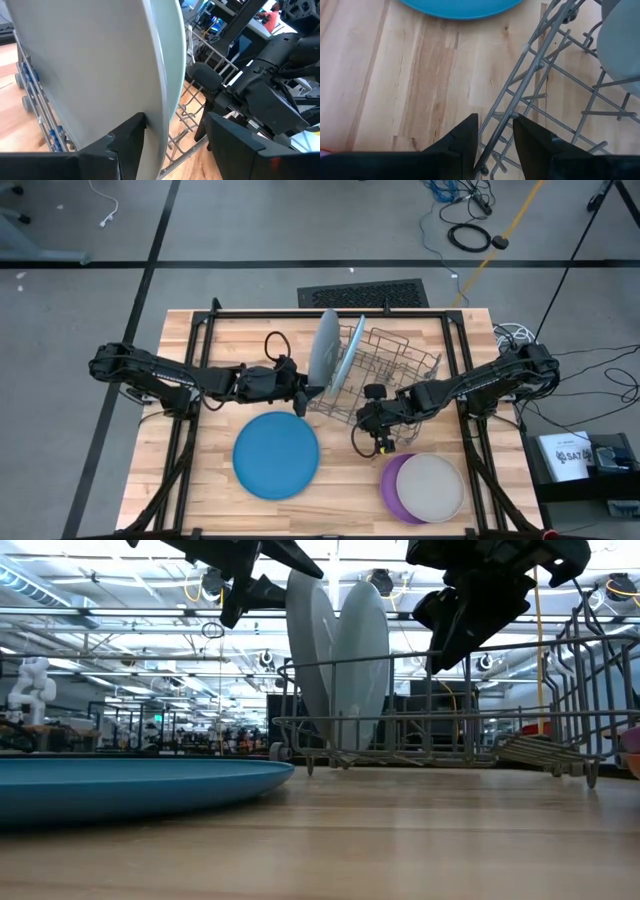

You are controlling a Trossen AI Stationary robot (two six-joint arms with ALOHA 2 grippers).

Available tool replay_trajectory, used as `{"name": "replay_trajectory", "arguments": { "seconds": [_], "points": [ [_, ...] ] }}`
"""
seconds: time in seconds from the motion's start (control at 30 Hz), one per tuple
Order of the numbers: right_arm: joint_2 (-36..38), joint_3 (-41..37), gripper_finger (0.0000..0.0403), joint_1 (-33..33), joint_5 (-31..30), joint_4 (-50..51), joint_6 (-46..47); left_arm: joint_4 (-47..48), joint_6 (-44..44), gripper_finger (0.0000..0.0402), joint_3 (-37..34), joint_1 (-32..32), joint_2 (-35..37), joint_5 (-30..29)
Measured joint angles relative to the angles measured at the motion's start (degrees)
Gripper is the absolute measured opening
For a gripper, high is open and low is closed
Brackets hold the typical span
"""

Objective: Sort dishes
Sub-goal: Put the gray plate into the dish rack

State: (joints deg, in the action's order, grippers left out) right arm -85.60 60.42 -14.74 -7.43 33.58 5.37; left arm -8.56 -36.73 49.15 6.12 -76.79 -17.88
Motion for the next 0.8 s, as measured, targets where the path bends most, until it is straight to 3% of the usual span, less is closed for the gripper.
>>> {"name": "replay_trajectory", "arguments": {
  "seconds": [0.33, 0.8],
  "points": [
    [0.1, 0.0, 0.0021, -2.4, -1.1, 2.1, -0.8, -0.5, 0.0, 0.0210, 0.0, 0.5, 0.0, 0.3],
    [0.0, 0.0, 0.0012, -3.5, 0.2, 1.6, -2.8, -4.5, 2.6, 0.0210, 0.1, 2.9, 0.0, -0.2]
  ]
}}
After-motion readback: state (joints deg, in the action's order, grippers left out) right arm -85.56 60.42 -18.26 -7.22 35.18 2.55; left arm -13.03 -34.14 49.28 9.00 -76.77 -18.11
